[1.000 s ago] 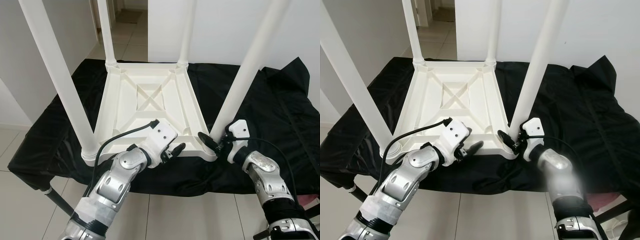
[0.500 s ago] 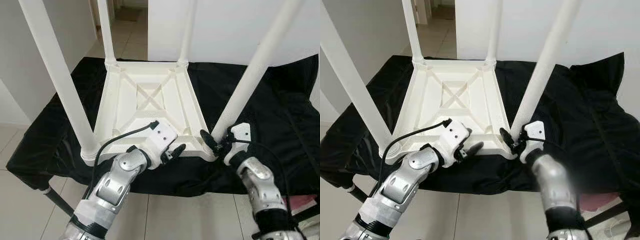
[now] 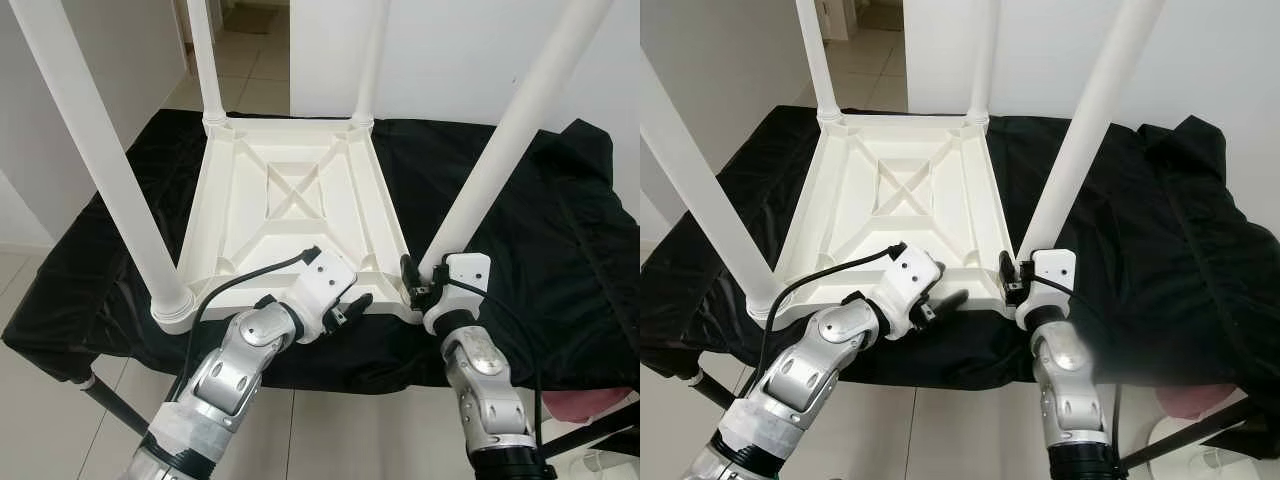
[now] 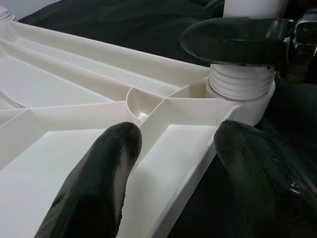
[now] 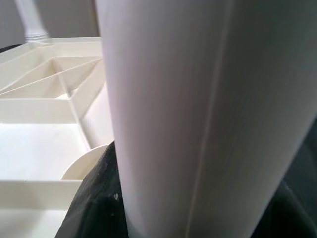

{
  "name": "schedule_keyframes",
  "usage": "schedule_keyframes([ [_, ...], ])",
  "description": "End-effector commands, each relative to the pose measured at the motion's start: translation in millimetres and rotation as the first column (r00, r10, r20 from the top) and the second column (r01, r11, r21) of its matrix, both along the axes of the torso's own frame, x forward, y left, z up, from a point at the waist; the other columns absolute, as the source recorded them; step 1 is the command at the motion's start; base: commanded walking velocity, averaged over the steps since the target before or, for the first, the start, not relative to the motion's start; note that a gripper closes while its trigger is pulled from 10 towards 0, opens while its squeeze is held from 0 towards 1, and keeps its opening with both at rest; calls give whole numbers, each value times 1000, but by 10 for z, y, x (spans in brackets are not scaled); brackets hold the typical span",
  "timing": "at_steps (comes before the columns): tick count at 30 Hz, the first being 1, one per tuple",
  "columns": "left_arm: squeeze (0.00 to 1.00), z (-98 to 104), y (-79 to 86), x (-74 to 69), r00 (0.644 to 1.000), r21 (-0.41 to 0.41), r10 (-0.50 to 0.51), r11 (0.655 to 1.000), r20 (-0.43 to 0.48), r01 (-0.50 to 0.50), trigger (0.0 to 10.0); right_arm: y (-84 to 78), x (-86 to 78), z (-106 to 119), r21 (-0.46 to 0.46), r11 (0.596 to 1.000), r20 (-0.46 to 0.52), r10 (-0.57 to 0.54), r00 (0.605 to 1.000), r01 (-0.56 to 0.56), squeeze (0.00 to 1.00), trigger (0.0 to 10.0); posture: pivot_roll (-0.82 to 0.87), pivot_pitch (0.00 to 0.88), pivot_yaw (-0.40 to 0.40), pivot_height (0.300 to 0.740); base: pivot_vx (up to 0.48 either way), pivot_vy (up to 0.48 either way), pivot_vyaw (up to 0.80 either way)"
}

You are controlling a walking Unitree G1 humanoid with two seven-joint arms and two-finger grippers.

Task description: Building children table

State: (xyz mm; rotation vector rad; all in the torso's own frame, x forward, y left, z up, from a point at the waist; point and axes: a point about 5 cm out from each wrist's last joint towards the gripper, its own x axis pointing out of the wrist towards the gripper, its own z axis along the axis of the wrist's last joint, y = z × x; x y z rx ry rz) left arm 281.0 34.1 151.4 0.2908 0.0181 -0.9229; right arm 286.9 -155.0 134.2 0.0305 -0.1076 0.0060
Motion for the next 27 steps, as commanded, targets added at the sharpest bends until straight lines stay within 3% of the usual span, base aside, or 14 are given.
schedule_keyframes([
  [1,0,-16,-2,-10,1000,13,15,1000,1,-15,10000,66,-61,-130,43,994,-78,-94,993,98,0,10000,-27,27,-28,740,0,0,0],
  [4,0,-13,6,-3,1000,13,21,1000,3,-21,10000,185,-98,-154,78,986,-97,-138,986,146,0,10000,-23,27,-30,740,0,0,0],
  [7,0,-3,15,-3,1000,10,28,1000,4,-28,10000,331,-114,-82,79,994,-70,-64,996,69,0,10000,-22,27,-29,740,0,0,0],
  [12,0,-6,15,-12,1000,11,24,1000,2,-24,10000,262,-119,-61,83,992,-75,-92,993,98,0,10000,-25,29,-30,740,0,0,0],
  [13,0,-7,18,-13,1000,12,25,1000,2,-25,10000,254,-127,-52,83,992,-67,-90,994,95,631,10000,-26,31,-26,740,0,0,0],
  [16,0,-7,22,-14,1000,12,26,1000,1,-26,10000,256,-137,-43,83,993,-58,-83,995,88,631,10000,-26,31,-26,740,0,0,0],
  [17,0,-8,22,-16,1000,12,26,1000,1,-26,10000,244,-146,-25,84,993,-47,-79,996,83,1000,10000,-29,33,-27,740,0,0,0],
  [24,0,-23,21,-21,1000,18,21,1000,-2,-21,10000,118,-164,59,39,999,5,22,1000,-22,1000,10000,-39,32,-22,740,0,0,0],
  [25,0,-16,17,-15,1000,18,20,1000,1,-20,10000,82,-160,64,34,998,8,45,999,-45,424,10000,-41,32,-19,740,0,0,0],
  [26,0,-9,15,-8,1000,18,19,1000,2,-19,10000,62,-156,68,32,998,11,58,998,-59,424,10000,-42,33,-17,740,0,0,0],
  [27,0,-3,13,-1,1000,18,19,1000,4,-19,10000,35,-153,75,14,996,23,83,996,-83,0,10000,-43,33,-15,740,0,0,0],
])
